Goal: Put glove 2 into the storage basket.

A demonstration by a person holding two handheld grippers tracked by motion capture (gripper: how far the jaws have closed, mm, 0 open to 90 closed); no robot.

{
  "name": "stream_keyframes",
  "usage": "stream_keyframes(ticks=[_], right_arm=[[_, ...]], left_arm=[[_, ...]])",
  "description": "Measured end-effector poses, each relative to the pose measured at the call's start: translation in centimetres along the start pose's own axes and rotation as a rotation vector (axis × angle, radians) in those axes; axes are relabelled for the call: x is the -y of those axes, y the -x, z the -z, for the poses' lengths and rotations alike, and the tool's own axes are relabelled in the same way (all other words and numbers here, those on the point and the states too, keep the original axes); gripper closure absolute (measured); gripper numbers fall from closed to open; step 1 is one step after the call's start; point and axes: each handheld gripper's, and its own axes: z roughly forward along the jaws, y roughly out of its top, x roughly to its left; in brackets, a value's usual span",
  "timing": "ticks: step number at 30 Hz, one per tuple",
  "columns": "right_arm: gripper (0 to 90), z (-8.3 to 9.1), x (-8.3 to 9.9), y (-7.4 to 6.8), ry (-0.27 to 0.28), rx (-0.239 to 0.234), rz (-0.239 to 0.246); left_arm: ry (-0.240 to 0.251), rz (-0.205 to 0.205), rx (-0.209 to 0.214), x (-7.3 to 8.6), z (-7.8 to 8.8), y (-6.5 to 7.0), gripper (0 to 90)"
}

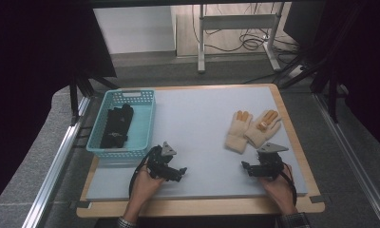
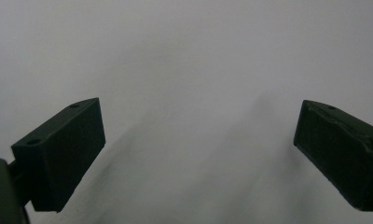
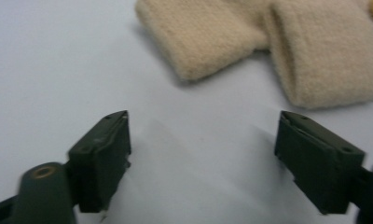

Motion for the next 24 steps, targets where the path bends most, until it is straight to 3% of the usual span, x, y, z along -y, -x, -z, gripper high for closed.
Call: stream_keyframes(ticks=[4, 7, 24], right_arm=[[12.1, -0.1, 0.0, 0.0, -0.006, 0.009, -0.009], [11.9, -0.1, 0.0, 0.0, -0.007, 0.01, -0.008], [16.4, 0.1, 0.0, -0.1, 0.001, -0.005, -0.002]], left_arm=[[-0.029, -0.007, -0.029, 0.6, -0.4, -0.2, 2.3], [0.016, 0.041, 0.004, 1.4, -0.7, -0.4, 0.8], [0.021, 0.039, -0.005, 1.4, -0.7, -0.3, 0.8]])
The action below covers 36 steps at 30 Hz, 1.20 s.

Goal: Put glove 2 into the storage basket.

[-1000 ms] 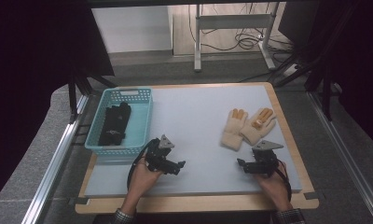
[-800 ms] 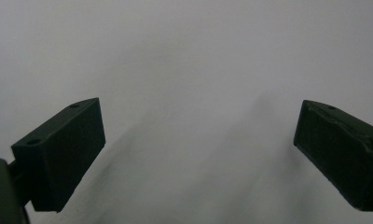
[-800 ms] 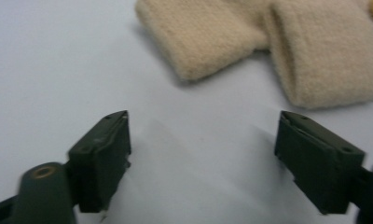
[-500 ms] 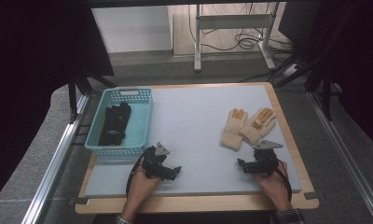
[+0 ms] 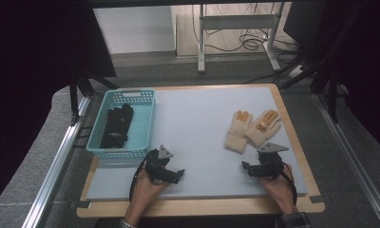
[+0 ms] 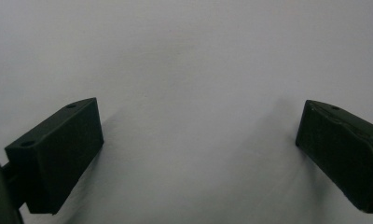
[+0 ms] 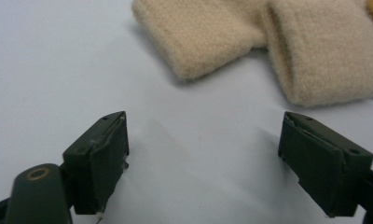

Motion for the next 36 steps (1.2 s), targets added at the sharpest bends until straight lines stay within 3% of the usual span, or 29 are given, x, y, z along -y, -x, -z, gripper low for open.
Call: stream_keyframes(ticks=[10, 18, 27, 31, 36], right_arm=[[25.4, 0.7, -0.6, 0.1, 0.027, -0.035, -0.018], [34.0, 1.5, -3.3, 1.4, 0.053, -0.039, -0.016], [48.9, 0.3, -7.0, 2.6, 0.081, -0.052, 0.009], [48.1, -0.8, -8.5, 3.1, 0.069, -0.048, 0.023], [33.9, -3.3, -9.8, 3.8, 0.047, -0.003, 0.039]], left_arm=[[0.005, -0.001, -0.002, 0.0, 0.0, 0.0, 1.4], [0.005, 0.0, -0.003, 0.0, 0.0, 0.0, 1.5], [0.006, 0.0, -0.003, 0.0, 0.0, 0.0, 1.5], [0.005, 0.0, -0.003, 0.0, 0.0, 0.0, 1.6], [0.002, -0.004, -0.003, 0.0, 0.0, -0.1, 1.5]])
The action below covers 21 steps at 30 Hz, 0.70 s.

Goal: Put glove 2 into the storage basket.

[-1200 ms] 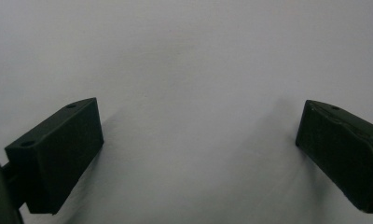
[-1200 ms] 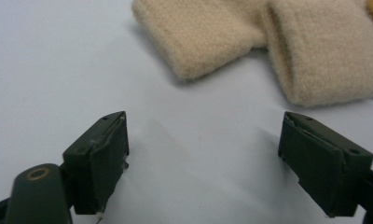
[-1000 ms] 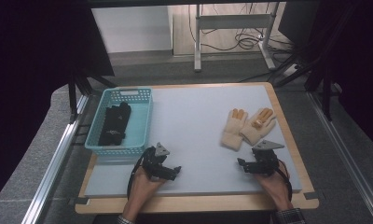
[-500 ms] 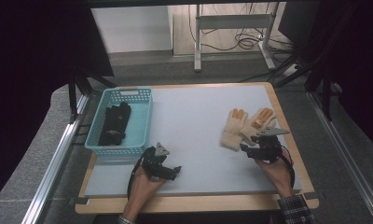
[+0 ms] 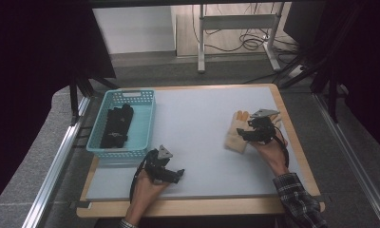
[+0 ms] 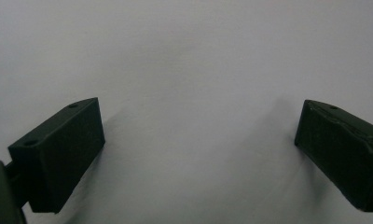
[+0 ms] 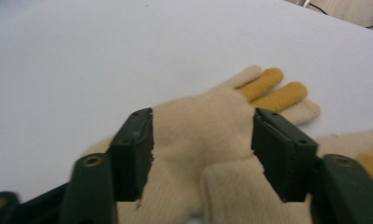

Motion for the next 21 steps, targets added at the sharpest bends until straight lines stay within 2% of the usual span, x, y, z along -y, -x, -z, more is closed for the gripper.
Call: stream_keyframes(ticks=[4, 7, 9, 10, 12, 14, 17, 21], right_arm=[[27.0, -2.3, -0.3, 0.2, -0.045, -0.022, -0.006], [24.1, -4.1, -0.2, 0.3, -0.09, -0.008, -0.005], [23.8, -5.3, 0.2, 0.3, -0.113, -0.014, -0.022], [26.4, -5.6, 0.3, 0.3, -0.112, -0.011, -0.025], [34.5, -5.7, 0.5, 0.2, -0.098, -0.015, -0.055], [45.0, -5.5, 0.4, 0.0, -0.105, -0.014, -0.063], [49.1, -5.4, 0.0, -0.4, -0.127, -0.008, -0.053], [49.6, -4.7, -0.5, -0.6, -0.106, -0.049, -0.081]], left_arm=[[0.001, 0.0, 0.0, 0.0, 0.0, 0.0, 1.5], [0.002, 0.0, 0.0, 0.0, 0.0, 0.0, 1.5], [0.002, 0.0, -0.001, 0.0, 0.0, 0.0, 1.5], [0.002, 0.0, -0.001, 0.0, 0.0, 0.0, 1.5], [0.0, -0.001, -0.002, 0.0, 0.0, 0.0, 1.5], [0.0, -0.001, -0.001, 0.0, 0.0, 0.0, 1.5], [0.0, -0.001, -0.002, 0.0, 0.0, 0.0, 1.5], [0.0, -0.001, -0.001, 0.0, 0.0, 0.0, 1.5]])
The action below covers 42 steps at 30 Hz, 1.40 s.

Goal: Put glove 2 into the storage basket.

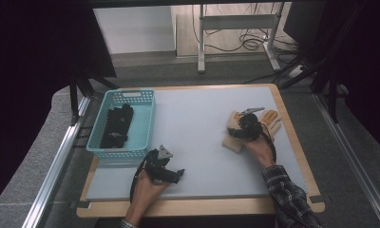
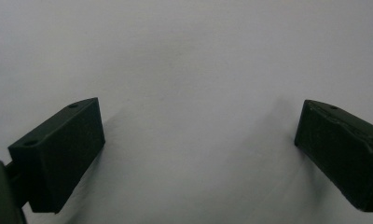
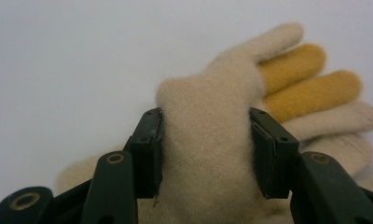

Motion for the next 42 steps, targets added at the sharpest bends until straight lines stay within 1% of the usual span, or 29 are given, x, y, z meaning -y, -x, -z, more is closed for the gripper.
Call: stream_keyframes(ticks=[4, 5, 6, 7, 8, 9, 10, 11, 13, 14, 16, 17, 19, 20, 22, 24, 25, 27, 28, 31, 34, 36, 40, 41, 42], right_arm=[[49.2, 1.3, -0.6, -2.0, 0.047, -0.071, 0.021], [49.0, 1.7, -0.8, -2.9, 0.055, -0.088, 0.034], [48.9, 1.8, -0.9, -3.2, 0.059, -0.095, 0.042], [48.5, 2.0, -1.0, -4.2, 0.061, -0.113, 0.053], [48.2, 2.0, -1.0, -4.7, 0.061, -0.123, 0.063], [47.9, 1.9, -1.0, -5.5, 0.059, -0.137, 0.076], [47.7, 1.8, -0.9, -6.0, 0.057, -0.145, 0.084], [47.2, 1.5, -0.8, -6.8, 0.054, -0.15, 0.093], [45.1, 1.0, -0.5, -7.8, 0.047, -0.155, 0.106], [43.3, 0.7, -0.2, -8.2, 0.047, -0.167, 0.106], [37.4, 0.2, 0.1, -8.8, 0.029, -0.227, 0.106], [35.7, 0.1, 0.1, -9.1, 0.021, -0.253, 0.117], [31.9, 0.4, 0.1, -9.2, 0.035, -0.245, 0.14], [31.1, 0.7, -0.1, -9.0, 0.045, -0.239, 0.142], [30.4, 1.2, -0.4, -8.3, 0.06, -0.22, 0.137], [30.7, 1.6, -0.7, -7.3, 0.063, -0.195, 0.124], [32.1, 1.8, -0.7, -6.5, 0.059, -0.182, 0.112], [35.9, 2.1, -0.6, -5.5, 0.056, -0.162, 0.095], [39.0, 2.2, -0.4, -4.9, 0.055, -0.146, 0.082], [47.4, 2.7, 0.1, -3.6, 0.049, -0.119, 0.064], [52.2, 3.2, 0.5, -2.3, 0.043, -0.081, 0.048], [52.3, 3.5, 0.7, -1.3, 0.041, -0.065, 0.04], [51.4, 4.7, 1.1, 1.0, 0.058, -0.02, -0.002], [49.8, 5.0, 1.2, 1.7, 0.064, -0.004, -0.01], [47.8, 5.4, 1.3, 2.5, 0.069, 0.025, -0.02]], left_arm=[[0.0, 0.0, 0.0, 0.0, 0.0, 0.0, 1.6], [0.0, 0.0, 0.0, 0.0, 0.0, 0.0, 1.6], [0.0, 0.0, 0.0, 0.0, 0.0, 0.0, 1.6], [0.0, 0.0, 0.0, 0.0, 0.0, 0.0, 1.6], [0.0, 0.0, -0.001, 0.0, 0.0, 0.0, 1.6], [0.0, -0.001, 0.0, 0.0, 0.0, 0.0, 1.6], [0.0, 0.0, 0.0, 0.0, 0.0, 0.0, 1.6], [0.0, 0.0, 0.0, 0.0, 0.0, 0.0, 1.6], [0.0, -0.001, 0.0, 0.0, 0.0, 0.0, 1.6], [0.0, 0.0, 0.0, 0.0, 0.0, 0.0, 1.6], [0.001, 0.0, 0.0, 0.0, 0.0, 0.0, 1.6], [0.001, 0.0, 0.0, 0.0, 0.0, 0.0, 1.6], [0.0, 0.0, 0.0, 0.0, 0.0, 0.0, 1.6], [0.0, 0.0, 0.0, 0.0, 0.0, 0.0, 1.6], [0.0, 0.0, 0.0, 0.0, 0.0, 0.0, 1.6], [0.0, 0.0, 0.0, 0.0, 0.0, 0.0, 1.6], [0.0, -0.001, 0.0, 0.0, 0.0, 0.0, 1.6], [0.0, 0.0, 0.0, 0.0, 0.0, 0.0, 1.6], [0.0, 0.0, 0.0, 0.0, 0.0, 0.0, 1.6], [0.0, -0.001, 0.0, 0.0, 0.0, 0.0, 1.6], [0.0, 0.0, 0.0, 0.0, 0.0, 0.0, 1.6], [0.0, 0.0, 0.0, 0.0, 0.0, 0.0, 1.6], [0.0, 0.0, 0.0, 0.0, 0.0, 0.0, 1.6], [0.0, 0.0, 0.0, 0.0, 0.0, 0.0, 1.6], [0.001, 0.0, 0.0, 0.0, 0.0, 0.0, 1.6]])
